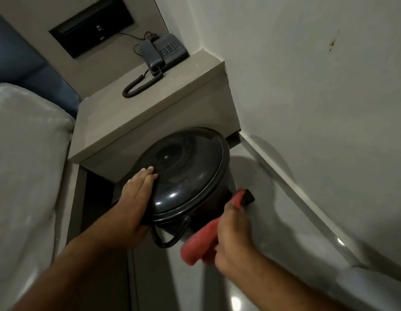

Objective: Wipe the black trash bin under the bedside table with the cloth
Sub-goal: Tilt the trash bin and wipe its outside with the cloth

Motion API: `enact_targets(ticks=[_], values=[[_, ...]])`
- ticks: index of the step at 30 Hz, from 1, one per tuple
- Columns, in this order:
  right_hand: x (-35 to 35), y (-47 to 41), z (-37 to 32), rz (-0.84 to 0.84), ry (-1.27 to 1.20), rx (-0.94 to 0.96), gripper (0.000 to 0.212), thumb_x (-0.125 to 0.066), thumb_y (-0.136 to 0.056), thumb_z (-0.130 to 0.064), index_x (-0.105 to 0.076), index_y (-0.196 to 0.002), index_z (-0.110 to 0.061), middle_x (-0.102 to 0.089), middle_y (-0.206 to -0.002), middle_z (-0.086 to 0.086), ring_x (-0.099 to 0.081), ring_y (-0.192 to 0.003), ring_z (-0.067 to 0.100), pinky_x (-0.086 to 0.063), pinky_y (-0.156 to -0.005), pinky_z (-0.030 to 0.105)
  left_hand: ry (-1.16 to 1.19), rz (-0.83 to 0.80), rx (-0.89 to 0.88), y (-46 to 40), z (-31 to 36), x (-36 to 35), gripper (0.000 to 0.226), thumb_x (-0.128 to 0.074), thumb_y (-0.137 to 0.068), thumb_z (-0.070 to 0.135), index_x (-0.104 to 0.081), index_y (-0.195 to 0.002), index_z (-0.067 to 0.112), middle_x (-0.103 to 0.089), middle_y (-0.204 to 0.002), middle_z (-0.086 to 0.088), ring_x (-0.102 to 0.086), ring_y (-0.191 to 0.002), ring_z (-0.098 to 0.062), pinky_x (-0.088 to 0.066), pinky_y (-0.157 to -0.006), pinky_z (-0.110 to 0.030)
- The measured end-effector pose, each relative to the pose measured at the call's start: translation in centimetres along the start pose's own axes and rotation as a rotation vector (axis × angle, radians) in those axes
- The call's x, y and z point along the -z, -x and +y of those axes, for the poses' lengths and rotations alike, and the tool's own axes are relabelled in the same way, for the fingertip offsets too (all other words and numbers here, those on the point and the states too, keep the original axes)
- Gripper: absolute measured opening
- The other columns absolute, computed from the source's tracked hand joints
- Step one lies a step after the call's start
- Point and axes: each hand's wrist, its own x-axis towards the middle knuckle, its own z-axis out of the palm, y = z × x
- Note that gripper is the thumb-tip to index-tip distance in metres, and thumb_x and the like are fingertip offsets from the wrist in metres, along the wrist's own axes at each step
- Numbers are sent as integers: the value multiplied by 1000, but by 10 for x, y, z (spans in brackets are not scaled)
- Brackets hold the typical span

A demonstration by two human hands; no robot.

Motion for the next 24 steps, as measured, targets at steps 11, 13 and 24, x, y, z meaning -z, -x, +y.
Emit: enact_targets(ticks=[11, 13, 24], values=[[32, -38, -32, 2, -25, -52, 44, -37, -108, -41, -64, -132, -15, -71, -115, 17, -67, -105, 37, -50, -107, 51, -266, -109, -4, 3, -10, -8, 112, -83, -70, 22, -2, -147, 19, 5, -161, -5, 4, -149, -22, -21, -119, -51], [33, -43, -37, 48, -44, -37, 51, -38, -107, -49, -66, -130, -14, -72, -117, 17, -68, -106, 36, -52, -107, 50, -306, -91, -48, 2, -1, 0, 115, -73, -70, 58, -1, -151, 21, 3, -162, -4, 5, -149, -20, -14, -118, -44], [55, -60, -69, 168, -163, 60, 44, -42, -107, -29, -61, -137, -2, -68, -126, 25, -66, -100, 36, -52, -96, 46, -255, 21, -6, -51, 92, -31, 97, -45, -87, 64, 5, -153, 14, 10, -164, -11, 10, -150, -29, 2, -115, -40]])
